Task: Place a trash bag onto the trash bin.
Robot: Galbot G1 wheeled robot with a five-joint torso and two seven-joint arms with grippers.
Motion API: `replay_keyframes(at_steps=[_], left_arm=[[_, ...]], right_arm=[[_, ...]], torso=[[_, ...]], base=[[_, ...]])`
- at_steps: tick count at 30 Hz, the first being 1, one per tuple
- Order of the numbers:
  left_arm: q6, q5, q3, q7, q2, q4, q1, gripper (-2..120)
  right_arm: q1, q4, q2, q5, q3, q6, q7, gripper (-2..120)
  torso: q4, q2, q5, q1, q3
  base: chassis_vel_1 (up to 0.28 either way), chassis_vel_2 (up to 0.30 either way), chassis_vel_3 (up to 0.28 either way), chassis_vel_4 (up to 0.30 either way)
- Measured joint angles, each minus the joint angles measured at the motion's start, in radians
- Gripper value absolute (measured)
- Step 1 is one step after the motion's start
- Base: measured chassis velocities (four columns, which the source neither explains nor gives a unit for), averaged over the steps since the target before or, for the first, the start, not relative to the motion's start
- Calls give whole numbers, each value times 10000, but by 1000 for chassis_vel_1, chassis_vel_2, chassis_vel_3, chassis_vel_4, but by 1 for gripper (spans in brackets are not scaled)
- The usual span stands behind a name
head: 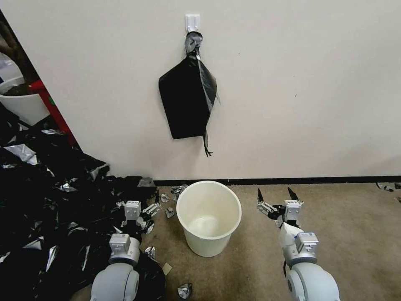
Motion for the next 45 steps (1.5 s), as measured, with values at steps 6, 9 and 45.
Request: replay_keyframes(at_steps=[6,9,45], left_arm=[[0,0,0,0,0,0,0,100],[0,0,0,0,0,0,1,100],[0,0,0,0,0,0,1,100]], right_arm=[[0,0,0,0,-1,0,0,100],[1,0,0,0,0,0,0,100],[0,0,0,0,-1,0,0,100]], torso=[[0,0,0,0,0],[0,0,0,0,0],[0,0,0,0,0]], base=[[0,0,0,0],[0,0,0,0],[0,0,0,0]])
